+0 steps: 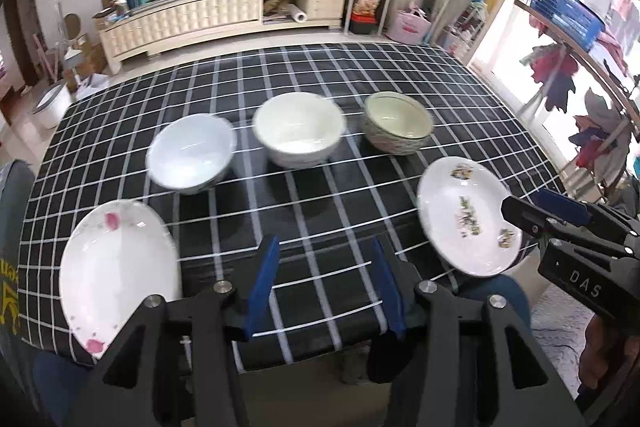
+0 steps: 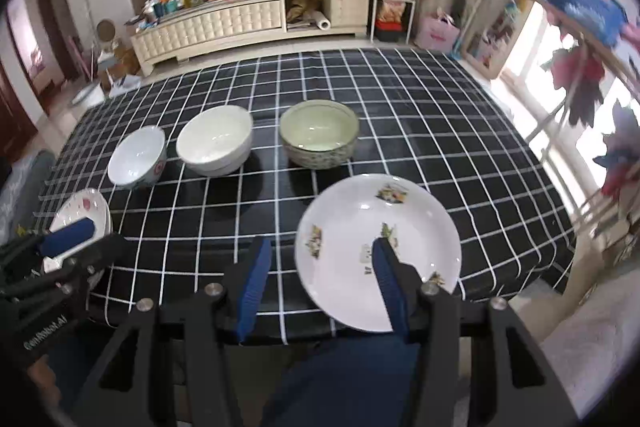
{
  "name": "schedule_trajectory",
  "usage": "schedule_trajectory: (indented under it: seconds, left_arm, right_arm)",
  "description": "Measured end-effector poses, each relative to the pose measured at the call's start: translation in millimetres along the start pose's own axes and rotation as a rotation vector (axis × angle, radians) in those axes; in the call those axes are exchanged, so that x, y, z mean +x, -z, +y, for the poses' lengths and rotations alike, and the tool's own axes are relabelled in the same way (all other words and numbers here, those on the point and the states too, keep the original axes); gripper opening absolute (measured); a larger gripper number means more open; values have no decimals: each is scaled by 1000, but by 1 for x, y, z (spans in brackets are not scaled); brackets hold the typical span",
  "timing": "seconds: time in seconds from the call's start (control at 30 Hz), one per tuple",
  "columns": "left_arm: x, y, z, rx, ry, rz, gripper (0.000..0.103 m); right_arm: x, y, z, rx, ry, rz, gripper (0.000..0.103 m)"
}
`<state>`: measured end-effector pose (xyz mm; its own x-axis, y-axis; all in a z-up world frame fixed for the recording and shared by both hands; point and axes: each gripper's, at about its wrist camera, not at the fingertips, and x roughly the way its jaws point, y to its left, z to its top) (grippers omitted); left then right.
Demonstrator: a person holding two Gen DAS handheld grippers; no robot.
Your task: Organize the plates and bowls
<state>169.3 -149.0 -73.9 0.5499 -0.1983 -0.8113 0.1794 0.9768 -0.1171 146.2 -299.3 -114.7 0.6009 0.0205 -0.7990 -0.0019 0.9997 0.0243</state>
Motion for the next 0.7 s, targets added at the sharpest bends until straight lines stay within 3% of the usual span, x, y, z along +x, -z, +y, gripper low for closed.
schedule_trajectory:
  seconds: [0.1, 0.17, 0.53, 0.7]
  left_arm:
    - [7, -7, -16, 19, 5, 3, 45]
    - [14, -14, -24, 29, 13, 9, 52]
    - [69, -31, -69, 73, 48, 97, 52]
    - [99, -29, -78, 77, 68, 149, 52]
  right_arm:
    - [1, -3, -20, 33, 18, -2, 60]
    - [2, -4, -30, 42, 46, 0, 60]
    - [36, -5, -80, 46, 86, 54, 60]
    - [60, -1, -99, 48, 105, 92, 72]
